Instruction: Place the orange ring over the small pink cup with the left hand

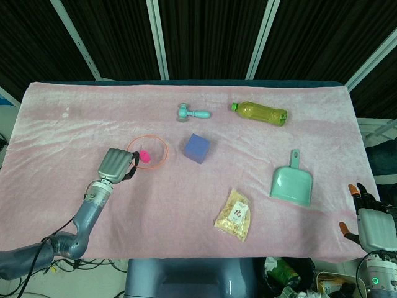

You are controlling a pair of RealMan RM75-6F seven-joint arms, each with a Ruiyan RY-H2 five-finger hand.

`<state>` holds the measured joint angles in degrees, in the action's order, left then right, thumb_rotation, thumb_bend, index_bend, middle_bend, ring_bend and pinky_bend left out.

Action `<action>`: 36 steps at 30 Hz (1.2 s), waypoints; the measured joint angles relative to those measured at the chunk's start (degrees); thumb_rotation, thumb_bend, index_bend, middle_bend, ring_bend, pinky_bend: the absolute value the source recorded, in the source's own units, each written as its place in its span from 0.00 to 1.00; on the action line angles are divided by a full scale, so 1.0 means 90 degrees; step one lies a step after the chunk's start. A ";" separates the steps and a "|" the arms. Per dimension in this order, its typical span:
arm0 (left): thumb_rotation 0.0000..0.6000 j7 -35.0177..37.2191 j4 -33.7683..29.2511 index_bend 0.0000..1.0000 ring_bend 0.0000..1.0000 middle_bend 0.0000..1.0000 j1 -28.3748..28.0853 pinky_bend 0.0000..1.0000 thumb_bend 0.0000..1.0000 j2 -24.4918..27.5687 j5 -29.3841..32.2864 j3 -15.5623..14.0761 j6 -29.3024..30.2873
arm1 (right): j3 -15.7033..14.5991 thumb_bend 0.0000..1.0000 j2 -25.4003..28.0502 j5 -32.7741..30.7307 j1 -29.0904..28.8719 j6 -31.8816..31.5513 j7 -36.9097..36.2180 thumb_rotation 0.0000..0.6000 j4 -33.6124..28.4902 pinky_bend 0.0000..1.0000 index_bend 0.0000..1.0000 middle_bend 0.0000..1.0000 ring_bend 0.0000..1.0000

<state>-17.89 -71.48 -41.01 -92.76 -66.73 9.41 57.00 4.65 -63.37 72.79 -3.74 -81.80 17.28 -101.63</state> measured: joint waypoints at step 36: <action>1.00 -0.0639 -0.2166 0.35 0.53 0.58 0.0475 0.82 0.25 0.1157 -0.0376 -0.0390 0.0781 | -0.0006 0.22 0.0014 -0.0022 -0.0012 0.0017 0.0035 1.00 -0.0019 0.21 0.07 0.03 0.13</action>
<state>-23.64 -90.97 -36.73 -82.35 -70.12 5.90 64.03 4.60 -63.24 72.60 -3.85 -81.64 17.60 -101.80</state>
